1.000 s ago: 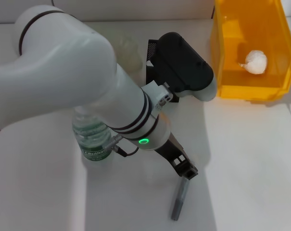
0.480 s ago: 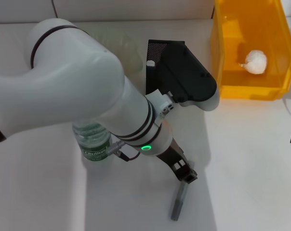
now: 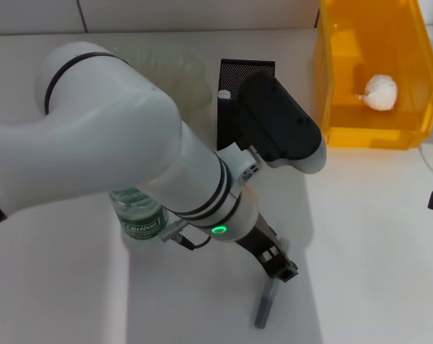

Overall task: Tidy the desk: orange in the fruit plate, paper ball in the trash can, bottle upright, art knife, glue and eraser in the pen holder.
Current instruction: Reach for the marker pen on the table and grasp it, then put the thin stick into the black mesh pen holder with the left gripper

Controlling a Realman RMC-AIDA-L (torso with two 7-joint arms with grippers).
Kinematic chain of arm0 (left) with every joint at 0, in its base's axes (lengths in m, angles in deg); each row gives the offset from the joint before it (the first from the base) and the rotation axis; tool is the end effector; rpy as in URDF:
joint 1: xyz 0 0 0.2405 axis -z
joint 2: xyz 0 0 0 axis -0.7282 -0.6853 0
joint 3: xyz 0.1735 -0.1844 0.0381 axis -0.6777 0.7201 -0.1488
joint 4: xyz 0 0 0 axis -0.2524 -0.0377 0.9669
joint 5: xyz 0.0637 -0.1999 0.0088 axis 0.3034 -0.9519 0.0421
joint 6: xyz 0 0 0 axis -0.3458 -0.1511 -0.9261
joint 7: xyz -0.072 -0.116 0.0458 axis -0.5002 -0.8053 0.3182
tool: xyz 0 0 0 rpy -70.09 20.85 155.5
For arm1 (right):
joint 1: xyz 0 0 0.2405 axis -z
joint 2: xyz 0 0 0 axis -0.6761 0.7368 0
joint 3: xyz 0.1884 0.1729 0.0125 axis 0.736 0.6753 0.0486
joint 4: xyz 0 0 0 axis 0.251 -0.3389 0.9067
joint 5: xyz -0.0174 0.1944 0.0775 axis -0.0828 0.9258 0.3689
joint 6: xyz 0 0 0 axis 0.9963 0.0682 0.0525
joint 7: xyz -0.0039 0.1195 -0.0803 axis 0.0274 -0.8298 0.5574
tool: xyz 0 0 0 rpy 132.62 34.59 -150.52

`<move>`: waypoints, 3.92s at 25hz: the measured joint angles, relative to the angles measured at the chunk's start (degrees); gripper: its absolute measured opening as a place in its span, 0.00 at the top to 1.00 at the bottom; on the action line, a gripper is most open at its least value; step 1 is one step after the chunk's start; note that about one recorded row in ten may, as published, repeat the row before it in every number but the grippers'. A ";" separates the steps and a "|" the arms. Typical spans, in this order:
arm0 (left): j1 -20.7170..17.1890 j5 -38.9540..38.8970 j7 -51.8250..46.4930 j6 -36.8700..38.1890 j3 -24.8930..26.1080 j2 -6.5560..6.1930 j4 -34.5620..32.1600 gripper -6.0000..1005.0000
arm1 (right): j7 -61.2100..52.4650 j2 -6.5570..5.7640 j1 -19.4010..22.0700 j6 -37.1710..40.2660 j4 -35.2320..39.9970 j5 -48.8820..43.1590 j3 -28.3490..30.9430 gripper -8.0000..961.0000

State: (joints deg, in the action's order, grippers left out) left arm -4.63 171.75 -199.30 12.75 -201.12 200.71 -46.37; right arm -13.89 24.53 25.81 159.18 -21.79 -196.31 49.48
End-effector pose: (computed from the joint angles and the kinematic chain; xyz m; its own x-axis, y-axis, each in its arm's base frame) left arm -0.1038 0.2897 -0.1456 0.8776 0.3886 -0.2806 0.3339 -0.9157 -0.2237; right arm 0.3599 0.2363 0.0747 0.7325 -0.3077 -0.6072 -0.5632 -0.7750 -0.2866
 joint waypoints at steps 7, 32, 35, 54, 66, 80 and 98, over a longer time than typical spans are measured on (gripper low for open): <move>-0.09 -0.02 0.00 -0.84 -0.92 0.00 0.77 0.41 | -0.04 0.27 -0.47 -0.14 0.00 0.00 0.00 0.36; -0.71 0.23 0.00 -1.37 -2.24 0.00 0.90 0.42 | -0.06 0.40 -0.89 -0.22 0.00 -0.01 0.00 0.36; -0.71 0.30 0.00 -1.38 -2.37 0.00 0.89 0.42 | -0.06 0.40 -0.99 -0.22 0.00 -0.01 0.00 0.36; -0.71 0.42 0.45 -0.93 -2.65 0.00 0.42 0.84 | -0.05 0.49 -1.29 -0.53 0.00 -0.01 0.00 0.36; -7.86 0.52 5.76 -1.51 1.67 -0.26 -9.59 0.84 | 0.47 0.28 -0.99 -0.93 -1.41 -0.01 0.48 0.36; -24.80 -2.14 17.85 -13.59 11.00 -0.50 -24.67 0.85 | -0.29 0.51 -0.58 -0.39 -2.35 0.02 1.53 0.36; -19.69 -24.41 41.09 -29.97 17.04 -0.44 -14.93 0.85 | -0.28 1.29 -0.92 -0.91 -2.38 0.09 1.45 0.36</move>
State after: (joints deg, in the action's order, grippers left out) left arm -24.32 147.34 -158.21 -17.22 -184.08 200.28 -61.31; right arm -14.16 25.82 24.89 158.28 -24.17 -196.23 50.93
